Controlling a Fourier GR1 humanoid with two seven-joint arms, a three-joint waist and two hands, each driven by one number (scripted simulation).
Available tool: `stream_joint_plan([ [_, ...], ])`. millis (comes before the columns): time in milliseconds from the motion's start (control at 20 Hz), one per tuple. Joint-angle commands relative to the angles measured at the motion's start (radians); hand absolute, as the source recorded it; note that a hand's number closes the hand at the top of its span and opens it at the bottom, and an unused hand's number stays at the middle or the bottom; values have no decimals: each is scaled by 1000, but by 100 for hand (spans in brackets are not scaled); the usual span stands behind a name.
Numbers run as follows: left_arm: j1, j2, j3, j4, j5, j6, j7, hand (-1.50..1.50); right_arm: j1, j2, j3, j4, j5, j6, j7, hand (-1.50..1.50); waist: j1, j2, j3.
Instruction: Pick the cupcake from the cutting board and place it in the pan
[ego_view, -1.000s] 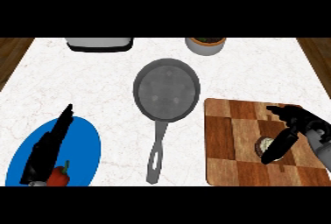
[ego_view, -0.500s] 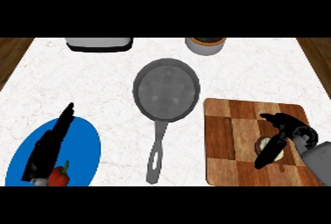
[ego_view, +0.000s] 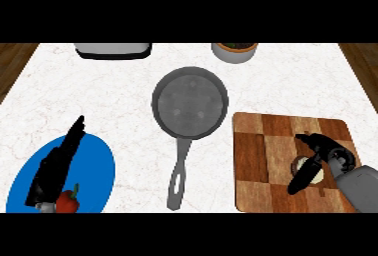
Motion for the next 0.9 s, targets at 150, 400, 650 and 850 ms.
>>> stream_joint_plan([
  [150,-12,-32,13,39,-25,-8,-37,0,41,119,-68,1,118,-24,10,150,-1,0,0],
  [400,11,-24,23,17,-22,-24,-33,0,130,118,-103,-73,94,-28,-14,150,-7,-1,0],
  [650,19,-7,22,7,-16,-52,-31,0,-42,61,-63,124,242,60,-269,150,20,6,1],
  [850,11,-39,13,12,-11,-44,-31,0,-107,47,-11,163,370,59,-392,150,15,4,1],
])
